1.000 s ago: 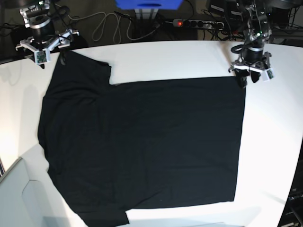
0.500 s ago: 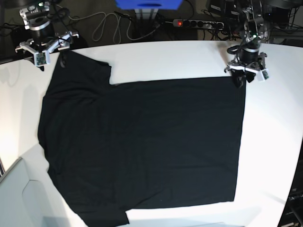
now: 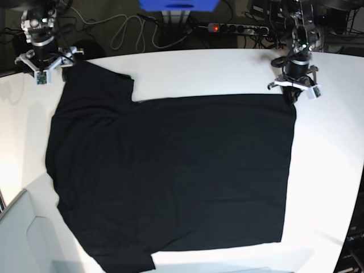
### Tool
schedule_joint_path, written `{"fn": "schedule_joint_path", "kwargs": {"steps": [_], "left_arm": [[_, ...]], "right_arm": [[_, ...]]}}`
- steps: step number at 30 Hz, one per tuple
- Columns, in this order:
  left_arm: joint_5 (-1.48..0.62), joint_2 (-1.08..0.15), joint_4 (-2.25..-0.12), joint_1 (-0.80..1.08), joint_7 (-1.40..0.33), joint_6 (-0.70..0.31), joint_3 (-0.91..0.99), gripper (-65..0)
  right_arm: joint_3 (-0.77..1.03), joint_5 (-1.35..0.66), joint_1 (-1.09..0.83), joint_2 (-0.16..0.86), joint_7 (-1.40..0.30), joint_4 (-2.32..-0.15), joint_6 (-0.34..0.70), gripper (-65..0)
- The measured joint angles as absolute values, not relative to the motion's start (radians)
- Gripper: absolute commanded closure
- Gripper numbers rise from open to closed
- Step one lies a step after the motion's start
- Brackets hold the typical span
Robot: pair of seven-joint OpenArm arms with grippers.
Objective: Fold the T-shirt properly
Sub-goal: 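Grasp the black T-shirt's shoulder edge with both grippers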
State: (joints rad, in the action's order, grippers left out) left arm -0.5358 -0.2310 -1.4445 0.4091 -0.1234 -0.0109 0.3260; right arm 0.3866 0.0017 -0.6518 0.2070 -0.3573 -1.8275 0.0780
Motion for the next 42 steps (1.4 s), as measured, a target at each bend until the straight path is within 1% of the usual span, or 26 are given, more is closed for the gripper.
{"fn": "schedule_joint_path", "kwargs": {"steps": [4,9,10,12,14,20,24,26,29,33,34,35,36,38,39,40,41,42], "left_arm": [[-0.536,-0.23,-1.475,0.434,-0.135,-0.009,0.329,0.0],[-0.536,-0.228,-1.494,0.455,-0.143,-0.008,0.329,0.0],[-0.536,-0.228,-1.493,0.454,-0.142,-0.008,0.329,0.0],[-0.536,-0.228,-1.492,0.454,-0.142,-0.008,0.329,0.0],[-0.536,-0.227,-1.491,0.455,-0.139,-0.008,0.329,0.0],[-0.536,-0.227,-1.494,0.466,-0.134,-0.009,0.329,0.0],[-0.536,-0.228,-1.495,0.466,-0.134,-0.009,0.329,0.0],[-0.536,-0.228,-1.495,0.468,-0.134,-0.008,0.33,0.0],[-0.536,-0.227,-1.496,0.472,-0.131,-0.009,0.33,0.0],[-0.536,-0.227,-1.496,0.472,-0.131,-0.009,0.33,0.0],[-0.536,-0.227,-1.496,0.472,-0.131,-0.009,0.33,0.0],[-0.536,-0.227,-1.496,0.472,-0.131,-0.009,0.33,0.0],[-0.536,-0.227,-1.496,0.472,-0.131,-0.009,0.33,0.0],[-0.536,-0.227,-1.496,0.472,-0.131,-0.009,0.33,0.0],[-0.536,-0.227,-1.496,0.472,-0.131,-0.009,0.33,0.0],[-0.536,-0.227,-1.496,0.472,-0.131,-0.009,0.33,0.0],[-0.536,-0.227,-1.496,0.472,-0.131,-0.009,0.33,0.0],[-0.536,-0.228,-1.496,0.472,-0.131,-0.009,0.33,0.0]], "right_arm": [[0.377,-0.002,-0.63,0.23,-0.356,-1.785,0.078,-38.3],[0.376,-0.002,-0.636,0.224,-0.357,-1.781,0.081,-38.3],[0.376,-0.002,-0.636,0.224,-0.356,-1.781,0.096,-38.3],[0.371,-0.001,-0.632,0.224,-0.357,-1.78,0.158,-38.3],[0.367,-0.002,-0.629,0.203,-0.356,-1.78,0.174,-38.3],[0.344,-0.001,-0.629,0.196,-0.358,-1.778,0.175,-38.4],[0.335,-0.004,-0.596,0.197,-0.39,-1.761,0.176,-38.4],[0.335,-0.025,-0.572,0.196,-0.439,-1.738,0.178,-38.2],[0.338,-0.079,-0.56,0.199,-0.453,-1.722,0.178,-37.8],[0.338,-0.084,-0.561,0.202,-0.453,-1.719,0.178,-36.9],[0.338,-0.085,-0.561,0.202,-0.453,-1.717,0.18,-34.2],[0.338,-0.085,-0.561,0.202,-0.452,-1.717,0.192,-29.4],[0.338,-0.085,-0.561,0.202,-0.452,-1.716,0.231,-22.6],[0.342,-0.089,-0.563,0.202,-0.461,-1.717,0.316,-5.1],[0.342,-0.097,-0.56,0.202,-0.481,-1.719,0.333,0.0],[0.344,-0.099,-0.557,0.202,-0.496,-1.72,0.333,-0.1],[0.344,-0.099,-0.552,0.202,-0.511,-1.722,0.336,-2.0],[0.345,-0.099,-0.548,0.202,-0.521,-1.724,0.336,-0.5]]}}
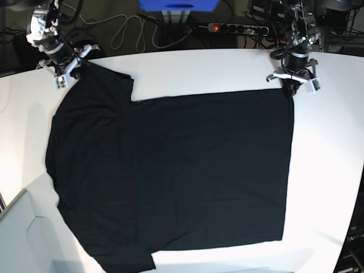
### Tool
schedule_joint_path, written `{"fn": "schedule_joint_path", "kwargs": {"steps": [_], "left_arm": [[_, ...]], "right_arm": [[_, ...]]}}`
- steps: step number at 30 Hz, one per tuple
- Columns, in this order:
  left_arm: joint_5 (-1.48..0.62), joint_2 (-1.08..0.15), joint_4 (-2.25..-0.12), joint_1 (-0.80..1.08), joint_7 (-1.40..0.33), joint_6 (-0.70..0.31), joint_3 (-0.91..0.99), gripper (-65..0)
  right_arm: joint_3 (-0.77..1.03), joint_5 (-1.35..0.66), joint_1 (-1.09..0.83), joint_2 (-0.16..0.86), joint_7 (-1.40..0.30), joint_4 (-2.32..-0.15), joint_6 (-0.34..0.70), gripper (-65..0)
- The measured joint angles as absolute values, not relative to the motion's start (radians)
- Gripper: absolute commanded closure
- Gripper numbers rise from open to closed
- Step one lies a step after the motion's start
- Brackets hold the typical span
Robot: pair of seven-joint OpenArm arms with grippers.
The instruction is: Fold the T-shirt properly
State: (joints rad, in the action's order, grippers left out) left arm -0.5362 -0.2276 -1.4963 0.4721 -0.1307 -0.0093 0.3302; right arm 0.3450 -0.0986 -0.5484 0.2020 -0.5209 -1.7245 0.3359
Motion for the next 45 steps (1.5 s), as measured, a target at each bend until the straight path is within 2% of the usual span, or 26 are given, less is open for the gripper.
{"fn": "schedule_joint_path", "kwargs": {"steps": [4,12,23,37,42,45], "left_arm": [[-0.536,-0.228,-1.497,0.474,-0.131,-0.009,0.33,0.0],[-0.529,-0.226,-1.56,0.54,-0.181,0.004,0.386,0.0],[-0.525,-0.224,-1.761,0.645,-0.194,-0.001,0.408,0.0],[-0.525,-0.227,-1.767,0.51,-0.184,-0.001,0.44,0.0],[-0.525,-0.228,-1.739,0.449,-0.189,-0.001,0.44,0.0],[-0.525,-0.228,-1.718,0.418,-0.181,-0.002,0.44,0.0]], "right_arm": [[0.387,-0.079,-0.555,0.196,-0.557,-1.762,0.339,-0.2],[0.517,-0.09,-0.604,0.196,-0.553,-2.0,0.344,-0.2],[0.529,-0.088,-0.654,0.188,-0.559,-2.091,0.348,-0.2],[0.426,-0.084,-0.377,0.186,-0.569,-2.012,0.35,-0.2],[0.427,-0.084,-0.247,0.186,-0.672,-1.931,0.355,-0.2],[0.425,-0.088,-0.191,0.206,-0.678,-1.892,0.355,-0.2]]}}
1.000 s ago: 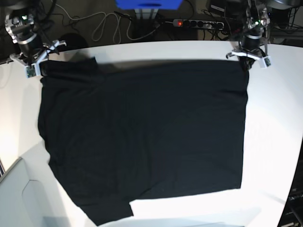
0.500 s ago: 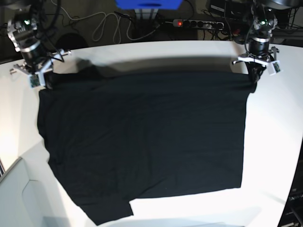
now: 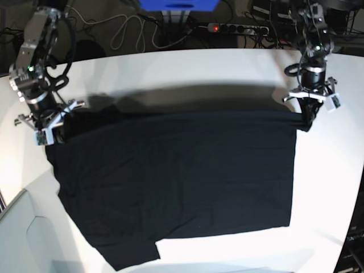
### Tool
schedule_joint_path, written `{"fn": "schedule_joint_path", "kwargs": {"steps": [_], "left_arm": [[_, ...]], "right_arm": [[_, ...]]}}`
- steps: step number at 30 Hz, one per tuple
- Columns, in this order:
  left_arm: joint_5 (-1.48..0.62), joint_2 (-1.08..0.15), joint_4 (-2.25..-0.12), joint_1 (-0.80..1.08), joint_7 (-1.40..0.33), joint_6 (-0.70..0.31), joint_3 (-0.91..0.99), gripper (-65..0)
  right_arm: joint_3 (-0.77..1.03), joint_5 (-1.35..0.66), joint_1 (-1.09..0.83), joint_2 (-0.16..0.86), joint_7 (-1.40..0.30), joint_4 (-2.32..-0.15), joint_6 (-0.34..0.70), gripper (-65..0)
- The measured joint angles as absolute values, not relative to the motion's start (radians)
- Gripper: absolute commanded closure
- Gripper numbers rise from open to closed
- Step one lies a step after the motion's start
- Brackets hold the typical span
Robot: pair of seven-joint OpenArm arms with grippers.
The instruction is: Fold the T-shirt properly
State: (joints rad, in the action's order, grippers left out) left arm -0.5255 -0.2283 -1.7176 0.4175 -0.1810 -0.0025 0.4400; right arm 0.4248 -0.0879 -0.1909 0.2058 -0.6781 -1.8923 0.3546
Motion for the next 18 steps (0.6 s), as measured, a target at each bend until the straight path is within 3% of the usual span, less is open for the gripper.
{"fn": "schedule_joint_path", "kwargs": {"steps": [9,16,18], "left_arm": [[-0.528,-0.253,-1.576,0.31,-0.19,-0.004,0.429,0.0],[-0.528,-0.277,-1.575,0.257,-0.186,0.001,0.429,0.0],[-0.525,-0.278,-1.575,0.233,-0.255,0.001,0.429,0.0]], "right_arm": [[0.417,-0.083,-0.015,0.213,-0.685,-1.744,0.358,-0.2],[0.306,-0.083,0.12,0.219,-0.673,-1.628,0.358,-0.2],[0.285,-0.084,0.157,0.219,-0.672,-1.575,0.358,-0.2]]}}
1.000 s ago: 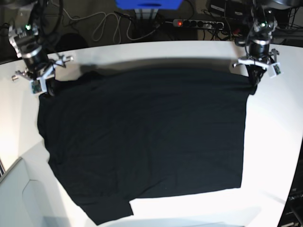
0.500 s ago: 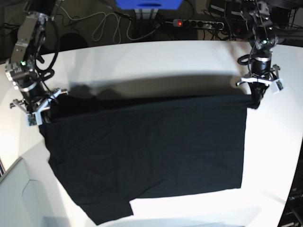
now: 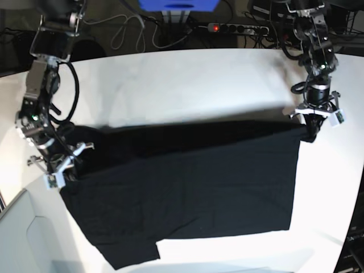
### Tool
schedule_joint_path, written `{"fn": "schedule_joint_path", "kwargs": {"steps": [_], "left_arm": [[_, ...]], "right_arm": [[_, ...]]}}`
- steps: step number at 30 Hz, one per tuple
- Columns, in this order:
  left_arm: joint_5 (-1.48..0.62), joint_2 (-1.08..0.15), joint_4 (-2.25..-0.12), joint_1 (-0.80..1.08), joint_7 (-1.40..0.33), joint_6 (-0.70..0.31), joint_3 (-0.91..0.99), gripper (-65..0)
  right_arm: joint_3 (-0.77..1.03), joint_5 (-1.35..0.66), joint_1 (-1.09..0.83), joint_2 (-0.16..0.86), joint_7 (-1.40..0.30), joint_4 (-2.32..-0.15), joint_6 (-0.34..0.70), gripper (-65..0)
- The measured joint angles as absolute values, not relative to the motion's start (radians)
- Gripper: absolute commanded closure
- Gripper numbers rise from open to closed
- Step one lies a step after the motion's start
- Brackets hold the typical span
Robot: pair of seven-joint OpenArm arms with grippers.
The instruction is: Fold the T-shirt properly
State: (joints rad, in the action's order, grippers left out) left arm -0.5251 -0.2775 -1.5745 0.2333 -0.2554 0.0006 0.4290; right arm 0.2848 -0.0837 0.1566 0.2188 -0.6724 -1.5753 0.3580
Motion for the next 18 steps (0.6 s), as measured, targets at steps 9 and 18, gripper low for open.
{"fn": "schedule_joint_path", "kwargs": {"steps": [9,18], "left_arm": [[-0.524,-0.274,-1.571,0.138,-0.377,-0.001,0.432,0.0],[-0.525,-0.277,-1.502,0.107,-0.381,-0.001,0.432,0.0]], "right_arm": [[0.276,-0.08,0.297,0.221,-0.676,-1.404,0.358,-0.2],[0.236,-0.075,0.365,0.226,-0.654,-1.314,0.358,-0.2]]}}
